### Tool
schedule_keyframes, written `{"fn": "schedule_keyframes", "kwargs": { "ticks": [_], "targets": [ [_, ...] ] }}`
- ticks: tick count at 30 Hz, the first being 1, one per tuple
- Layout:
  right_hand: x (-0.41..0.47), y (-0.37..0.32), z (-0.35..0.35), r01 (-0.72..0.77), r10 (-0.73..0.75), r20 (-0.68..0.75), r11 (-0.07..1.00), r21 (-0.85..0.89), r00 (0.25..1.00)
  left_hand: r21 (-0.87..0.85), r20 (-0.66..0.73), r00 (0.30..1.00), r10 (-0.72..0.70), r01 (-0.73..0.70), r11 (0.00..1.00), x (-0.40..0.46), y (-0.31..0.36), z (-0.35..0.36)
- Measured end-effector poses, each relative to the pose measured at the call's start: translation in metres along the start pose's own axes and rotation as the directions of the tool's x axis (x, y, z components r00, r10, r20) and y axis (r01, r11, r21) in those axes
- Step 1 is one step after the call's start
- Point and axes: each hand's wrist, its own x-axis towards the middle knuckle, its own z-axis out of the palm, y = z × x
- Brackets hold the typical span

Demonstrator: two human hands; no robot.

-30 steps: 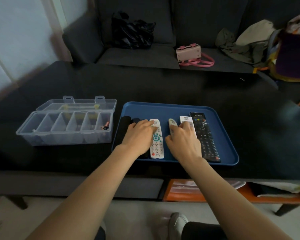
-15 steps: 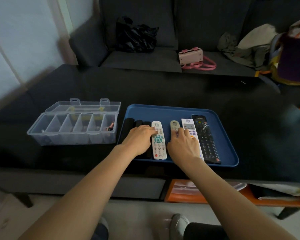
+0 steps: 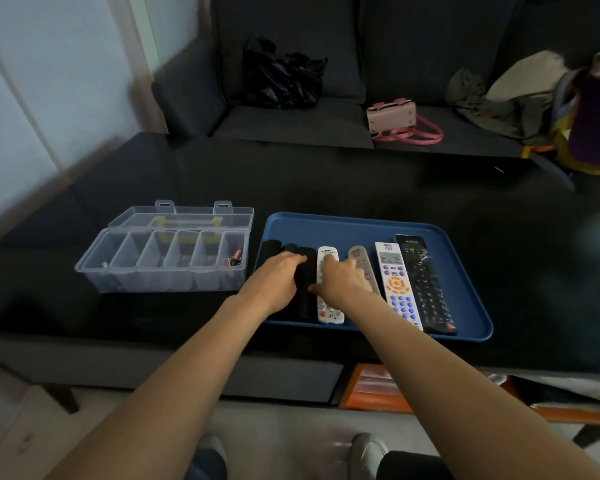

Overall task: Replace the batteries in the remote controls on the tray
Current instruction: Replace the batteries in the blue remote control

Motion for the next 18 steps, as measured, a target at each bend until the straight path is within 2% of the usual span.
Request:
{"fn": "schedule_keyframes", "kwargs": {
  "ticks": [4, 6, 9, 10, 11, 13, 14, 15, 16, 18],
  "targets": [
    [0.005, -0.005, -0.004, -0.006, 0.006, -0.008, 0.999, 0.038, 1.0, 0.097, 0.069, 0.997, -0.028, 0.021, 0.995, 0.002, -0.002, 0.001],
    [0.003, -0.004, -0.009, 0.012, -0.005, -0.041, 0.987, 0.16, 0.999, 0.178, 0.105, 0.994, -0.033, 0.014, 0.984, 0.003, 0.0, 0.004],
    [-0.002, 0.007, -0.016, 0.029, 0.02, -0.111, 0.904, 0.427, 0.994, 0.145, 0.117, 0.991, -0.06, 0.043, 0.989, 0.004, 0.002, 0.005],
    [-0.003, 0.012, -0.018, 0.027, 0.047, -0.116, 0.828, 0.561, 0.992, 0.116, 0.114, 0.991, -0.066, 0.053, 0.992, 0.004, 0.002, 0.005],
    [-0.005, 0.016, -0.021, 0.011, 0.075, -0.089, 0.701, 0.713, 0.993, 0.083, 0.102, 0.992, -0.068, 0.059, 0.995, 0.004, 0.002, 0.005],
    [-0.011, 0.021, -0.025, -0.073, 0.09, 0.046, 0.324, 0.943, 0.995, 0.015, 0.049, 0.996, -0.071, 0.07, 0.997, 0.004, 0.001, 0.006],
    [-0.014, 0.024, -0.028, -0.1, 0.063, 0.092, 0.147, 0.984, 0.994, 0.001, 0.011, 0.997, -0.074, 0.074, 0.997, 0.004, 0.0, 0.006],
    [-0.016, 0.026, -0.03, -0.118, 0.025, 0.117, 0.025, 0.993, 0.993, 0.003, -0.014, 0.997, -0.08, 0.08, 0.997, 0.005, 0.0, 0.007],
    [-0.018, 0.028, -0.031, -0.129, -0.014, 0.128, -0.052, 0.99, 0.992, 0.019, -0.012, 0.996, -0.089, 0.089, 0.996, 0.005, 0.0, 0.009],
    [-0.02, 0.029, -0.032, -0.146, -0.08, 0.136, -0.136, 0.98, 0.987, 0.102, 0.041, 0.995, -0.087, 0.082, 0.991, 0.006, 0.0, 0.015]
  ]
}}
